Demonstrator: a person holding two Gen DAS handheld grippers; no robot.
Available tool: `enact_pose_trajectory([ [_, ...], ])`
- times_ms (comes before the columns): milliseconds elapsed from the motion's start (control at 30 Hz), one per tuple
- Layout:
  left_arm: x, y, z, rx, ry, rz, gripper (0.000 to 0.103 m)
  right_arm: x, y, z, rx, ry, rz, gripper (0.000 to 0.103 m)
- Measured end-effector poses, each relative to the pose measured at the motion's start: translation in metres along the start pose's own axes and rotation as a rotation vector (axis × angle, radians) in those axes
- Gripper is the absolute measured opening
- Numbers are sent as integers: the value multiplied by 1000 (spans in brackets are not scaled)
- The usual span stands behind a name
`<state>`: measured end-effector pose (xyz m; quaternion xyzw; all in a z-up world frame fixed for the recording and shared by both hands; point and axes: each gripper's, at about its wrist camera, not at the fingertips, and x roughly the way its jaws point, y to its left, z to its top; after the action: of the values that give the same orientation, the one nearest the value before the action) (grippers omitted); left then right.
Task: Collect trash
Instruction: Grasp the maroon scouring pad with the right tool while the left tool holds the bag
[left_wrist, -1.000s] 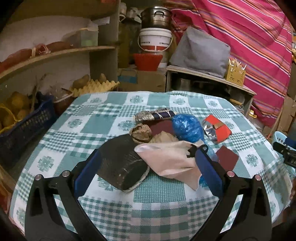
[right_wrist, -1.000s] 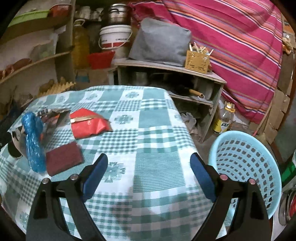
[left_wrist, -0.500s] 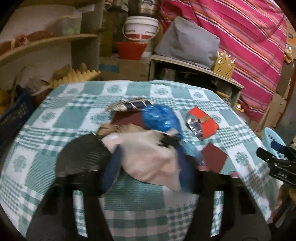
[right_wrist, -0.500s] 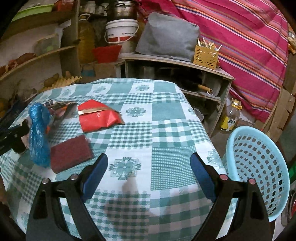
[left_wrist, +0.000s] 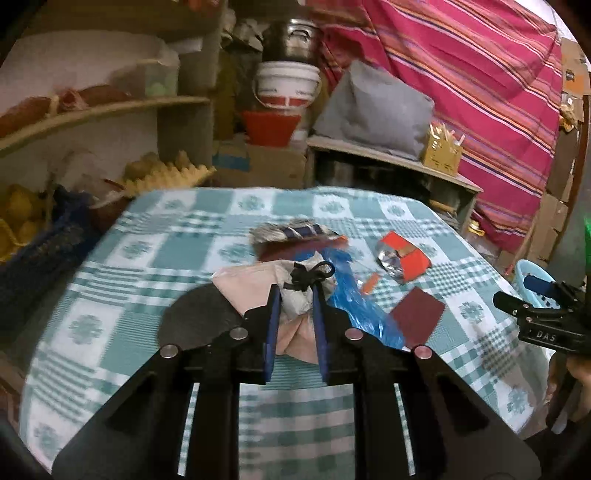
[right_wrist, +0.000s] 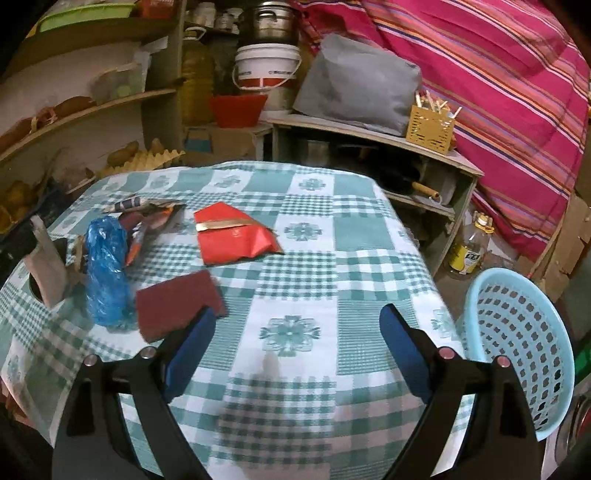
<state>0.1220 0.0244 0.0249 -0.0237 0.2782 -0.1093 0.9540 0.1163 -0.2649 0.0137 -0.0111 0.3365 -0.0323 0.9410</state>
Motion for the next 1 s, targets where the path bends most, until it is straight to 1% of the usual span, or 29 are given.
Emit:
enact_pose_trajectory([
  [100, -7, 16, -2, -21, -3, 19, 16, 4, 13, -1, -13, 17, 28, 90],
  [133, -8, 21, -4, -25, -2, 29, 16, 7, 18, -2, -19, 22, 36, 94],
  [167, -9, 25, -5, -27, -2, 33, 16, 9, 23, -3, -25, 26, 43, 95],
  [267, -12, 35, -8, -26, -5, 43, 16, 17, 38, -7, -43, 50, 70, 95],
  [400, -9, 40, -12, -16, 2, 60, 16, 32, 60, -12, -70, 93, 95, 96],
  [633, -3, 43, -12, -25, 11, 53, 16, 55, 87, -13, -118, 155, 116, 96],
  [667, -3, 41, -12, -20, 11, 54, 16, 59, 91, -13, -128, 179, 119, 96],
  [800, -1, 38, -12, -10, 11, 54, 16, 69, 93, -8, -122, 222, 128, 96],
  [933, -1, 37, -12, -11, 11, 50, 16, 74, 94, -3, -140, 218, 113, 96],
  [1000, -1, 37, -12, -10, 11, 51, 16, 75, 95, -2, -148, 219, 123, 96],
])
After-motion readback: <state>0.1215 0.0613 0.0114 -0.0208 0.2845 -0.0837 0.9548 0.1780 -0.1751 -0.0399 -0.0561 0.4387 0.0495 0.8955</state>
